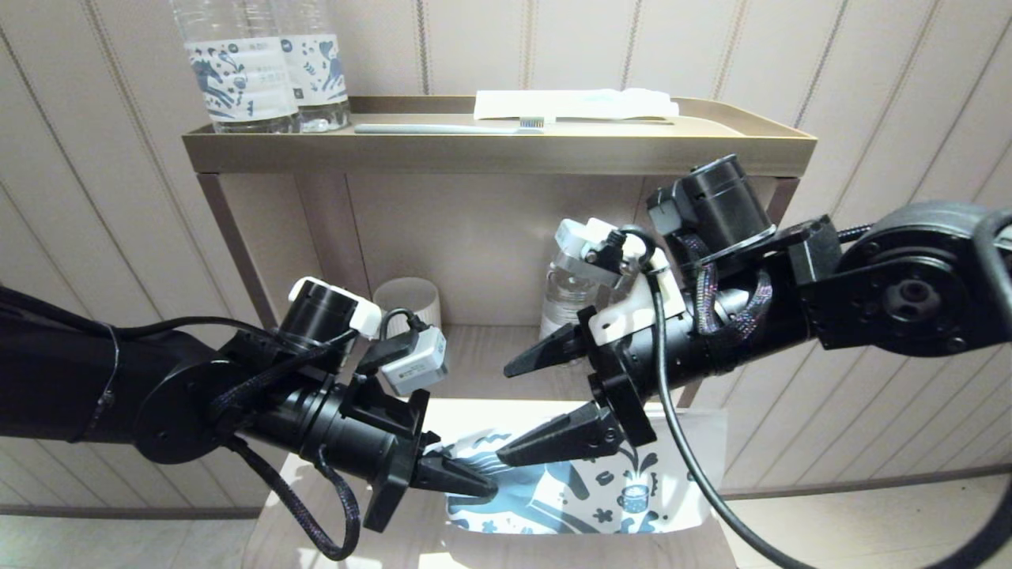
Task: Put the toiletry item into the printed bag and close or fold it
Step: Hand it to the other hand
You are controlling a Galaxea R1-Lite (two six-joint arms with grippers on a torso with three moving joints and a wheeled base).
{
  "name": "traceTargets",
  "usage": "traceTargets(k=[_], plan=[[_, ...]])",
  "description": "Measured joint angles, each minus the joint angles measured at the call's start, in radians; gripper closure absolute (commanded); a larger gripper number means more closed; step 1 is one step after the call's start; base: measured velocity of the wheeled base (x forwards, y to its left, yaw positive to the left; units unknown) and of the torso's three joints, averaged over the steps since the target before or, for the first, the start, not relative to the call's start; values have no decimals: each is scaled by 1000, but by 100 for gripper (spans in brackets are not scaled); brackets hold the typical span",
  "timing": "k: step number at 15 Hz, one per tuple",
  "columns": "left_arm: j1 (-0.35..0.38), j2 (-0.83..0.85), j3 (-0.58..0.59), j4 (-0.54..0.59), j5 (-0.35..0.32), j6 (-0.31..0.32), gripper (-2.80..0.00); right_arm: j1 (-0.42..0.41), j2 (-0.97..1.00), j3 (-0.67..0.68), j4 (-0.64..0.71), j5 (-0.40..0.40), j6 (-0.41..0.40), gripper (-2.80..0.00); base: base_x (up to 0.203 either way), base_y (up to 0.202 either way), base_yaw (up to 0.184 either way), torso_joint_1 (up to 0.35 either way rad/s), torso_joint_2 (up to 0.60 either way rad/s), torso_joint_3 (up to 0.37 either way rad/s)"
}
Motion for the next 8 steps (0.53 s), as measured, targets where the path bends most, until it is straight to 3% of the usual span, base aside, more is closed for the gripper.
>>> traceTargets(k=[1,8], plan=[[0,0,1,0,0,1,0,-20,-15,10,1,0,0,0,0,0,0,0,0,0],[0,-14,8,-1,4,16,0,-54,-137,69,5,-10,73,0,0,0,0,0,0,0]])
